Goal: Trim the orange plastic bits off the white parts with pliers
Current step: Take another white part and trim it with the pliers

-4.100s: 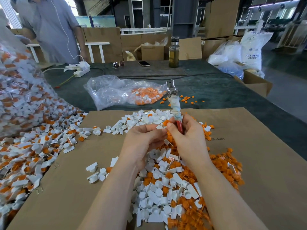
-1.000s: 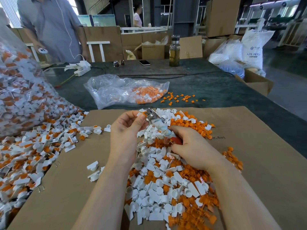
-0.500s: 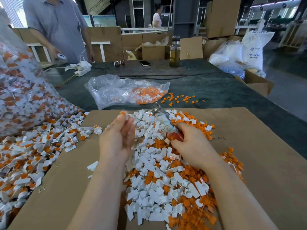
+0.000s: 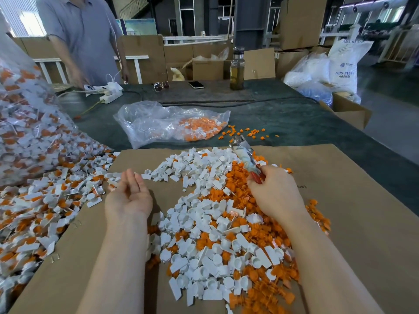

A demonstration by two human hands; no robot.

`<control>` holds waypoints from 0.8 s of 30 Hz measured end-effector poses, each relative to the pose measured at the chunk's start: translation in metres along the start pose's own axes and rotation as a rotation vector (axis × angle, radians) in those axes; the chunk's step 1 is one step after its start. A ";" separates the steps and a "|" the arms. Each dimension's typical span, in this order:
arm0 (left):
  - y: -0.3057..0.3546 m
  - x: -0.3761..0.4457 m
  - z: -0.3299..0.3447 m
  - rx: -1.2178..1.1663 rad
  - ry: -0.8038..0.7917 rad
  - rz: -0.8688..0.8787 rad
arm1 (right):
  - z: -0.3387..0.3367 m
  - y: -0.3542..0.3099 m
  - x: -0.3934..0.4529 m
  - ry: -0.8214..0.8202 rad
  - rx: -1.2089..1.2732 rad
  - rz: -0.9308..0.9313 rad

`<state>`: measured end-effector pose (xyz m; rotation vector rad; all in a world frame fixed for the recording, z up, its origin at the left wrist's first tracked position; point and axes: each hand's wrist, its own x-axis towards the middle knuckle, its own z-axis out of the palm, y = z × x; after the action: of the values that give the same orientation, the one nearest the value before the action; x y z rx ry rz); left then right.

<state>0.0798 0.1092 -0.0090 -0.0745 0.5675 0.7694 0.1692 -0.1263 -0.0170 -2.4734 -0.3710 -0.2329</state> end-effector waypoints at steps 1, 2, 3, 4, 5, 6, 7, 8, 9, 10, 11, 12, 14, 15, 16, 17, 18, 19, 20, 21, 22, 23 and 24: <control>0.001 0.001 0.000 -0.016 -0.002 0.015 | 0.000 0.000 0.000 -0.011 0.000 0.000; 0.002 0.001 0.000 -0.026 -0.007 0.029 | 0.001 0.001 -0.001 -0.026 -0.001 -0.001; 0.003 0.002 0.000 -0.014 -0.016 0.038 | 0.002 0.001 -0.001 -0.042 -0.005 -0.005; 0.004 0.001 0.001 0.033 -0.028 0.039 | 0.003 0.001 -0.001 -0.057 -0.013 -0.010; 0.003 0.000 0.001 0.118 -0.038 0.035 | 0.004 0.000 -0.002 -0.067 -0.025 -0.015; 0.001 -0.002 0.002 0.240 -0.048 0.028 | 0.005 0.000 -0.002 -0.071 -0.038 -0.019; -0.002 -0.005 0.003 0.395 -0.061 0.027 | 0.006 -0.001 -0.002 -0.074 -0.049 -0.023; -0.006 -0.008 0.004 0.574 -0.079 0.036 | 0.007 -0.001 -0.002 -0.077 -0.054 -0.024; -0.011 -0.012 0.006 0.777 -0.105 0.060 | 0.008 -0.002 -0.002 -0.084 -0.058 -0.025; -0.016 -0.015 0.006 0.989 -0.140 0.098 | 0.009 -0.002 -0.002 -0.092 -0.070 -0.027; -0.020 -0.017 0.006 1.199 -0.190 0.145 | 0.009 -0.003 -0.002 -0.103 -0.090 -0.028; -0.025 -0.021 0.006 1.396 -0.255 0.192 | 0.010 -0.003 -0.002 -0.113 -0.112 -0.029; -0.031 -0.026 0.002 1.724 -0.409 0.250 | 0.010 -0.004 -0.003 -0.120 -0.143 -0.023; -0.034 -0.027 -0.001 1.845 -0.476 0.253 | 0.010 -0.005 -0.003 -0.119 -0.153 -0.021; -0.036 -0.027 -0.003 1.934 -0.523 0.240 | 0.010 -0.005 -0.004 -0.121 -0.162 -0.018; -0.037 -0.025 -0.005 1.999 -0.551 0.228 | 0.010 -0.006 -0.004 -0.125 -0.171 -0.015; -0.038 -0.024 -0.007 2.054 -0.564 0.233 | 0.010 -0.007 -0.005 -0.133 -0.179 -0.013; -0.039 -0.022 -0.008 2.114 -0.563 0.259 | 0.010 -0.007 -0.005 -0.141 -0.188 -0.011; -0.040 -0.021 -0.009 2.169 -0.552 0.294 | 0.010 -0.008 -0.005 -0.147 -0.195 -0.012; -0.040 -0.021 -0.009 2.205 -0.537 0.325 | 0.010 -0.008 -0.005 -0.147 -0.201 -0.014; -0.039 -0.020 -0.009 2.211 -0.524 0.346 | 0.011 -0.008 -0.004 -0.141 -0.205 -0.016; -0.039 -0.020 -0.010 2.194 -0.516 0.354 | 0.011 -0.008 -0.005 -0.129 -0.206 -0.020; -0.038 -0.020 -0.011 2.165 -0.512 0.359 | 0.012 -0.008 -0.005 -0.113 -0.205 -0.024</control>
<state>0.0895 0.0664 -0.0132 2.1848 0.6571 0.1437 0.1629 -0.1136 -0.0228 -2.6932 -0.4442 -0.1474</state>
